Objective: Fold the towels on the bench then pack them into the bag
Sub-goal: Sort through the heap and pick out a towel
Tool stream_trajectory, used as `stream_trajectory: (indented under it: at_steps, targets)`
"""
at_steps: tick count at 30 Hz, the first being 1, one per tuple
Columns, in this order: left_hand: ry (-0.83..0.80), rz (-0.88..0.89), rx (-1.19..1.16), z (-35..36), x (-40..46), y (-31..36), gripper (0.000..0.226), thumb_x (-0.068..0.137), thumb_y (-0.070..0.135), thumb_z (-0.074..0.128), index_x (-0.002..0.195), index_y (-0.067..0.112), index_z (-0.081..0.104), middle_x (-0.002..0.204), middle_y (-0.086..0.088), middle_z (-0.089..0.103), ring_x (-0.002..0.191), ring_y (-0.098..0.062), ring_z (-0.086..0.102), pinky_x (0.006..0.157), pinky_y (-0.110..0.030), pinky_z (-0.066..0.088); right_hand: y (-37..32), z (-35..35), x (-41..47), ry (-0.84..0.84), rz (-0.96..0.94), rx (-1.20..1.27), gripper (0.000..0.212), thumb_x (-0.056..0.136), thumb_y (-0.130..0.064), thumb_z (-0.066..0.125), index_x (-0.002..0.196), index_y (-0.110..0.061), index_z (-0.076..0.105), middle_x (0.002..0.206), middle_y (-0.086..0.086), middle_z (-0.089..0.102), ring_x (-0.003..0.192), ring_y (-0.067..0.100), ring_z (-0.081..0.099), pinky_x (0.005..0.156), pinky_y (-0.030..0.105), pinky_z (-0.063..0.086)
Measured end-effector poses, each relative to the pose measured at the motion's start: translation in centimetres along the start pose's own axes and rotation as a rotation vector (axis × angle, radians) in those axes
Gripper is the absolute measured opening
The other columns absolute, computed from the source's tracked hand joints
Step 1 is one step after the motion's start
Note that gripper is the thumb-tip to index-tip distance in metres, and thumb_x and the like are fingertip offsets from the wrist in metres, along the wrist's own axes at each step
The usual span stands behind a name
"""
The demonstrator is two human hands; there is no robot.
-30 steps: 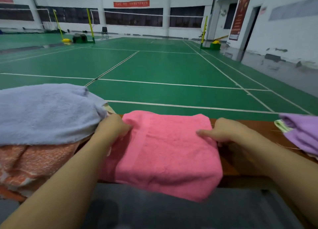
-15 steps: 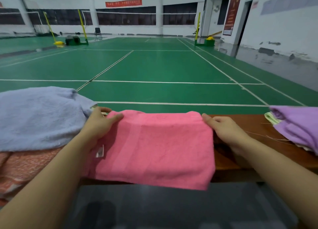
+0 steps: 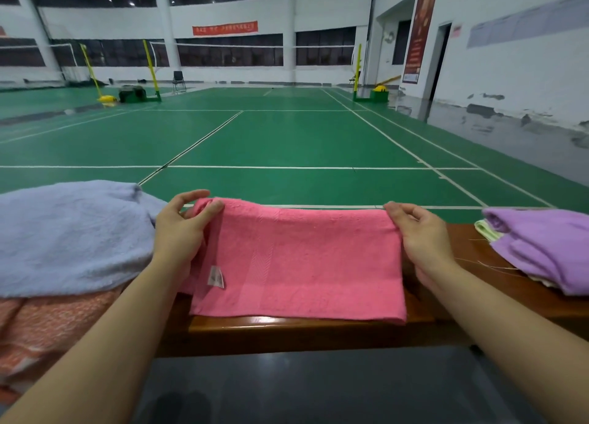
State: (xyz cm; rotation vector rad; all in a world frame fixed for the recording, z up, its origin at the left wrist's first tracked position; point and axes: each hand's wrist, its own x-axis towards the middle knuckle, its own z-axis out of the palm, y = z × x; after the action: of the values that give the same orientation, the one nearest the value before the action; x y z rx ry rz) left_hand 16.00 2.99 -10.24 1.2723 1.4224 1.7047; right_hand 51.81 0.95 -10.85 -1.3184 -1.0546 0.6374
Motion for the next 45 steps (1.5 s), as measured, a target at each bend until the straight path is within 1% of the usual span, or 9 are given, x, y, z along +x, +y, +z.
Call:
stream_trajectory:
  at_steps: [6,14,23,28,32,34,37,40,45]
  targets:
    - [-0.073,0.124,-0.262,1.5,-1.0,3.7,0.022,0.092,0.022,0.073,0.114,0.024,0.071,0.086,0.0,0.067,0.067,-0.003,0.057,0.058,-0.015,0.049,-2.7,-1.2,-0.3,0.046,-0.139,0.191,0.024,0.088,-0.038,0.073,0.103,-0.02,0.073,0.087,-0.009,0.075,0.084,0.004,0.069,0.075,0.022,0.056]
    - [-0.05,0.459,0.114,2.2,-1.8,7.6,0.043,0.097,0.032,0.068,0.136,0.042,0.054,0.124,0.026,0.056,0.111,0.013,0.054,0.098,-0.007,0.041,-4.3,-2.2,-0.3,0.006,-0.386,-0.008,0.065,0.081,-0.033,0.084,0.136,-0.036,0.051,0.132,-0.011,0.057,0.12,0.005,0.059,0.104,0.032,0.051]
    - [-0.364,0.007,0.532,3.7,-1.1,0.1,0.065,0.09,0.019,0.074,0.149,0.017,0.045,0.146,-0.012,0.052,0.128,-0.019,0.049,0.102,-0.023,0.032,0.6,-1.1,0.6,-0.262,-0.033,-0.576,0.086,0.076,-0.031,0.088,0.149,-0.021,0.042,0.15,0.004,0.049,0.135,0.024,0.048,0.115,0.038,0.038]
    - [-0.347,-0.06,0.902,3.6,-0.7,-0.4,0.077,0.083,0.04,0.078,0.146,0.013,0.043,0.137,-0.021,0.055,0.127,-0.036,0.052,0.103,-0.039,0.041,1.2,-1.3,0.8,-0.362,-0.011,-1.009,0.084,0.076,-0.061,0.079,0.144,-0.025,0.044,0.144,0.006,0.045,0.128,0.025,0.052,0.107,0.042,0.045]
    - [-0.191,0.11,1.299,4.7,-2.2,3.2,0.056,0.089,0.056,0.063,0.123,0.013,0.055,0.126,-0.023,0.052,0.12,-0.041,0.051,0.098,-0.048,0.043,0.2,-1.0,0.6,-0.335,-0.354,-1.121,0.056,0.089,-0.059,0.064,0.135,-0.028,0.054,0.144,-0.001,0.044,0.133,0.021,0.046,0.113,0.044,0.037]
    - [-0.386,0.129,1.199,5.9,-3.4,5.0,0.043,0.09,0.054,0.063,0.109,0.015,0.066,0.115,-0.016,0.065,0.104,-0.035,0.063,0.087,-0.04,0.051,-0.4,-0.1,-0.1,-0.523,-0.49,-0.929,0.032,0.099,-0.047,0.057,0.123,-0.028,0.064,0.147,-0.005,0.05,0.137,0.014,0.043,0.118,0.042,0.032]
    - [-0.86,-0.082,1.204,7.9,-6.0,5.7,0.053,0.093,0.061,0.058,0.105,0.011,0.07,0.099,-0.01,0.073,0.087,-0.026,0.072,0.068,-0.03,0.055,0.4,1.1,-1.2,-0.892,-0.358,-0.876,0.041,0.103,-0.052,0.044,0.135,-0.032,0.059,0.155,-0.008,0.044,0.141,0.009,0.038,0.121,0.039,0.029]
    - [-0.881,-0.074,1.374,9.1,-7.0,4.2,0.081,0.095,0.072,0.042,0.149,0.011,0.04,0.153,-0.019,0.042,0.141,-0.034,0.041,0.114,-0.045,0.037,0.5,1.1,-1.4,-0.876,-0.399,-1.116,0.054,0.101,-0.064,0.03,0.145,-0.039,0.048,0.148,-0.007,0.046,0.137,0.016,0.04,0.116,0.044,0.034]
    - [-0.861,0.109,1.362,10.3,-6.8,1.5,0.067,0.102,0.062,0.031,0.157,0.024,0.024,0.167,-0.009,0.014,0.153,-0.033,0.013,0.121,-0.056,0.013,-2.9,0.9,-2.6,-0.805,-0.355,-1.383,0.051,0.101,-0.066,0.03,0.121,-0.034,0.064,0.111,-0.001,0.06,0.108,0.025,0.059,0.087,0.04,0.048]
